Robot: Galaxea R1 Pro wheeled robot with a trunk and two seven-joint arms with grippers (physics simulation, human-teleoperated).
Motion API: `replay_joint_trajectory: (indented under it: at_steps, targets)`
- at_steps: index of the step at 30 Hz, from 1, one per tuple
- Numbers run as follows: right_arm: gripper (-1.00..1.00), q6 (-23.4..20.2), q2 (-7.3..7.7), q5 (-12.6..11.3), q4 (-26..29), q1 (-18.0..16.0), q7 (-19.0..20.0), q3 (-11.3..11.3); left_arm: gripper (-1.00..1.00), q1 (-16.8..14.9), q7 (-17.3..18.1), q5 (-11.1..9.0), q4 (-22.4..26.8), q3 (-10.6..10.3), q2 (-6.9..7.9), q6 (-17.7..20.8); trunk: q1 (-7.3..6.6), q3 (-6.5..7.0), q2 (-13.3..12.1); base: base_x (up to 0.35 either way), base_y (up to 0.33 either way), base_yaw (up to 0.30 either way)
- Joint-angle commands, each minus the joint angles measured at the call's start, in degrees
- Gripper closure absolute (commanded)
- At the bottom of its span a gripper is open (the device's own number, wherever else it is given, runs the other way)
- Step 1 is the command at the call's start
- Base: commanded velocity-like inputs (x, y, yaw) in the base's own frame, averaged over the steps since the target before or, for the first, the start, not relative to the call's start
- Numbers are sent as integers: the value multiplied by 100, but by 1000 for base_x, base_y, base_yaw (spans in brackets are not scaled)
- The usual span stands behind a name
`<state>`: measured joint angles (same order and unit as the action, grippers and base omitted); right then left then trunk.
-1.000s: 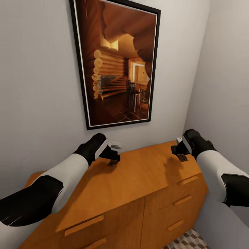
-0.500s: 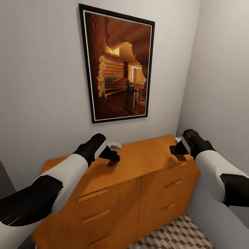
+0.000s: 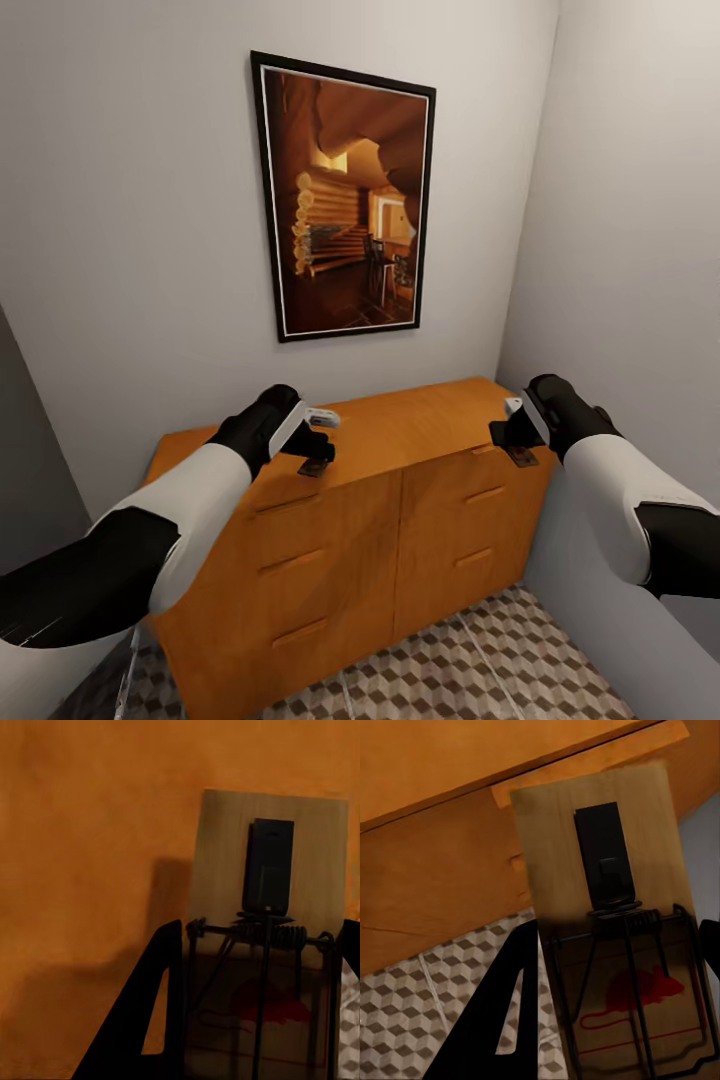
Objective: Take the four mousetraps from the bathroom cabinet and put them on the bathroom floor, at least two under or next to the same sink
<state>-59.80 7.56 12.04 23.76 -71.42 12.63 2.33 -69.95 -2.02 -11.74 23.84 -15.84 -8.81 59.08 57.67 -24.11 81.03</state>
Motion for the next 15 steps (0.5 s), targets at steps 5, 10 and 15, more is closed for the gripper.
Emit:
replay_joint_trajectory:
  at_steps: [5,10,15]
  targets:
    - [100,-20,-8,67,6,-3,47,23,100,-5,-1219,-40,110,756,3,5,-4,-7,4,-347,0,0]
    - [100,-20,-9,73,6,-3,50,22,100,-4,-2152,-35,589,1136,-11,-1,-4,-7,4,-347,0,0]
    - [100,-20,-9,61,6,-3,51,22,100,-4,-2338,-59,855,1184,-23,6,-4,-7,4,-347,0,0]
